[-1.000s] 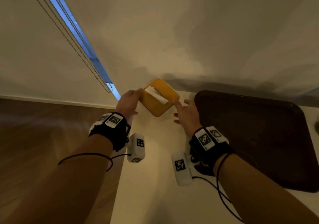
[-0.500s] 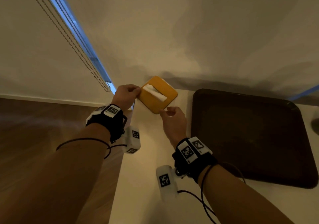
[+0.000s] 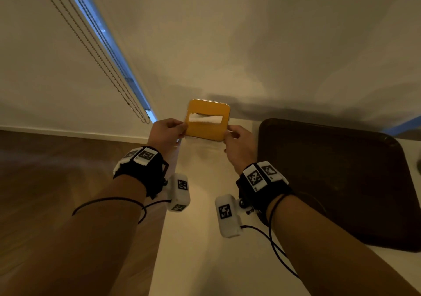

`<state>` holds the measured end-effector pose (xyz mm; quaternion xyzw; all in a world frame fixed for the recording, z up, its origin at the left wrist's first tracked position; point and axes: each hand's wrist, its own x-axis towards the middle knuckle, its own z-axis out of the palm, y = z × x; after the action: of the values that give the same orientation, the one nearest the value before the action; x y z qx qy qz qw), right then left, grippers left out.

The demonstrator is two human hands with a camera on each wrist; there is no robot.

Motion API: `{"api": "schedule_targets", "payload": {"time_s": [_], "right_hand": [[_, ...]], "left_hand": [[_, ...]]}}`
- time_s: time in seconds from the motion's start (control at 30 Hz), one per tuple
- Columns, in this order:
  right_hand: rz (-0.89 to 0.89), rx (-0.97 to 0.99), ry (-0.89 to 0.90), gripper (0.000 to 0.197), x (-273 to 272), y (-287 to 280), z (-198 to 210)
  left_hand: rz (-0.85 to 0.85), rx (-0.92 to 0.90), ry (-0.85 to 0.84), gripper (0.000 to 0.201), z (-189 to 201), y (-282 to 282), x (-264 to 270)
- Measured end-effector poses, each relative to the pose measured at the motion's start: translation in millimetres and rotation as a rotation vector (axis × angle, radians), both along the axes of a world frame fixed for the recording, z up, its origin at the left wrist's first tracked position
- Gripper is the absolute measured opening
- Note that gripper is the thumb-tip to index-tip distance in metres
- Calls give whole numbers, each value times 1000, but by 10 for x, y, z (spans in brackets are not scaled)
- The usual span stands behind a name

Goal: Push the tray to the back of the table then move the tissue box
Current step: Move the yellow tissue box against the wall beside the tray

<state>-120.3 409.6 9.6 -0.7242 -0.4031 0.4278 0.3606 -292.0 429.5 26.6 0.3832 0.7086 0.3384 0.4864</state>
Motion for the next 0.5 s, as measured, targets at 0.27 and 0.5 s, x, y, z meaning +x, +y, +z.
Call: {"api": "schedule_targets", "payload": {"time_s": [0.27, 0.5], "right_hand": [[46, -5, -17, 33, 24, 103, -9], [59, 11, -32, 31, 58, 161, -2]], "left_hand": [[16, -31, -68, 8, 25, -1, 20], [12, -36, -28, 8, 16, 39, 28]]}}
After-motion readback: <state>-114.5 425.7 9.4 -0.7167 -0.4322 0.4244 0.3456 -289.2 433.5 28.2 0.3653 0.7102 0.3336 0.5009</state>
